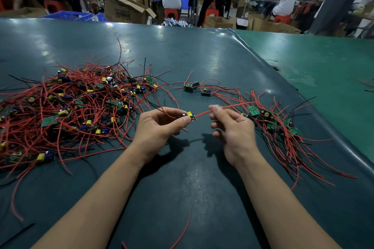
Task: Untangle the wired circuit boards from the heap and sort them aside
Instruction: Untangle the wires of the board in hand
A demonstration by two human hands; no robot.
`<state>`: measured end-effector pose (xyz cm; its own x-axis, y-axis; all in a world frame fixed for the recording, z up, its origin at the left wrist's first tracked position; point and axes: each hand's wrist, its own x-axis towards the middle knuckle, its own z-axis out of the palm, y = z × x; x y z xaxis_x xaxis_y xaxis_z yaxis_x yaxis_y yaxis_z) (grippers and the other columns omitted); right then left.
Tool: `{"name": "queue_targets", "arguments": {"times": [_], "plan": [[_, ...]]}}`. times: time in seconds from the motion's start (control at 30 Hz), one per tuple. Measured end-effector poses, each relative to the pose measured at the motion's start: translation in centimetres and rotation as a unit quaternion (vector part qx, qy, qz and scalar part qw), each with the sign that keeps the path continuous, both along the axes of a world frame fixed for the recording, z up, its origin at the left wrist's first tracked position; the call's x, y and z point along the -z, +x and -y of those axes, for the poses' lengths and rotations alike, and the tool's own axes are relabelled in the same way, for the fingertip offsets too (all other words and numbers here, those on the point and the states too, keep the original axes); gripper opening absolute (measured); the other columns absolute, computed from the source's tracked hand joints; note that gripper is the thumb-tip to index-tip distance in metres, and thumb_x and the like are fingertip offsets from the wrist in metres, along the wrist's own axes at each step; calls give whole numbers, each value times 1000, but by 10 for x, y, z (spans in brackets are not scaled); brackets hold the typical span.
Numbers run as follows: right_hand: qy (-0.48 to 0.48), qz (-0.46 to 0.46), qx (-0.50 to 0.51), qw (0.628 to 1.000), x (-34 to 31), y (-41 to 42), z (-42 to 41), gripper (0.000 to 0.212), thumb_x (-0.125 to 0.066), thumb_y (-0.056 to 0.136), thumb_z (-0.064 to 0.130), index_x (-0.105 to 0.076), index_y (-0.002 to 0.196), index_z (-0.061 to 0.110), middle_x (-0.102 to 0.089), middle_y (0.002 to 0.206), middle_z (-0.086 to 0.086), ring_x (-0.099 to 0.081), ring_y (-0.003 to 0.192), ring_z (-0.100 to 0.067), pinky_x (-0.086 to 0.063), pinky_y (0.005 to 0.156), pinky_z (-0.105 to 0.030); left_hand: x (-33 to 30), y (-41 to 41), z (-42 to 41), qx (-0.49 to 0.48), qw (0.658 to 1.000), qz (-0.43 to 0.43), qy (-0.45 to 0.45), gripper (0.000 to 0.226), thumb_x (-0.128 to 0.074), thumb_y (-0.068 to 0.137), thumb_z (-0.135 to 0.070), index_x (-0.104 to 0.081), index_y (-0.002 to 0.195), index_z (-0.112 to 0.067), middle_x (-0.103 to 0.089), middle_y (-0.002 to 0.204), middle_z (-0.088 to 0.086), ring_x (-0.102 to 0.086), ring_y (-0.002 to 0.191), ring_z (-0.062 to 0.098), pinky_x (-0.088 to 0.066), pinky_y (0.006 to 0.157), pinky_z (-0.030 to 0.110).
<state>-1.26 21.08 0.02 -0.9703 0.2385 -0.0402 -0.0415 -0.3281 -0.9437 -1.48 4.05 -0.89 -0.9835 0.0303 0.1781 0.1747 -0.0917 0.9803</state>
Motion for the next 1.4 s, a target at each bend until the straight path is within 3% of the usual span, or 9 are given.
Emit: {"name": "queue_targets", "arguments": {"times": [0.17,0.33,0.43,0.53,0.6,0.9,1.03,1.2,1.4], "plan": [[-77,-16,131,988,-1,-8,-20,19,-64,93,12,-72,76,9,-60,56,4,-46,43,-3,-37,38,-16,1,-3,2,-35,999,-10,2,10,-79,76,-5,-75,80,-14,-72,68,1,-59,56,9,-50,57,19],[-95,-25,142,985,1,-9,-19,22,-60,97,16,-70,78,9,-58,57,3,-45,44,-5,-36,38,-17,1,-2,0,-37,999,-14,2,8,-79,77,-7,-75,82,-13,-73,70,1,-59,56,9,-50,57,19],[-92,10,24,995,1,-6,-16,16,-65,89,28,-67,90,12,-64,67,2,-54,48,-8,-41,39,-17,0,-3,1,-42,998,-8,41,12,-76,77,-18,-75,87,-11,-71,71,0,-54,54,8,-48,57,19],[2,23,-181,983,8,3,-1,39,-74,70,29,-65,105,14,-70,84,-4,-62,56,-12,-48,44,-20,0,-1,1,19,1000,0,17,22,-69,75,-32,-73,84,-12,-68,64,-3,-52,50,6,-45,53,15],[50,-11,-220,974,13,7,6,43,-76,70,25,-67,109,11,-72,90,-7,-62,60,-14,-49,46,-23,0,1,1,45,999,-2,-14,22,-66,77,-35,-71,78,-14,-65,58,-5,-52,47,4,-43,49,13],[188,-96,-67,975,14,7,8,8,-79,78,14,-74,84,11,-71,66,-4,-61,50,-12,-49,43,-24,2,-2,0,38,999,17,-26,29,-61,87,-34,-72,79,-9,-67,64,1,-54,47,10,-48,42,25],[239,-164,7,957,19,6,11,13,-79,80,13,-75,85,24,-70,66,7,-61,51,-10,-50,46,-25,4,-8,-2,-52,998,27,25,30,-55,99,-22,-73,78,-8,-65,59,2,-50,43,8,-41,45,15],[332,-297,59,893,23,3,9,20,-75,82,21,-76,100,11,-72,83,6,-63,62,-4,-55,53,-35,5,-16,0,-114,988,48,90,35,-49,102,-20,-70,78,-6,-60,55,-3,-44,40,6,-36,41,16],[352,-343,92,866,25,1,8,23,-74,83,16,-75,102,3,-70,85,4,-60,66,5,-52,58,-26,2,-22,6,-150,971,54,177,37,-47,103,-23,-68,78,-5,-56,53,-4,-39,40,5,-31,38,17]]}}
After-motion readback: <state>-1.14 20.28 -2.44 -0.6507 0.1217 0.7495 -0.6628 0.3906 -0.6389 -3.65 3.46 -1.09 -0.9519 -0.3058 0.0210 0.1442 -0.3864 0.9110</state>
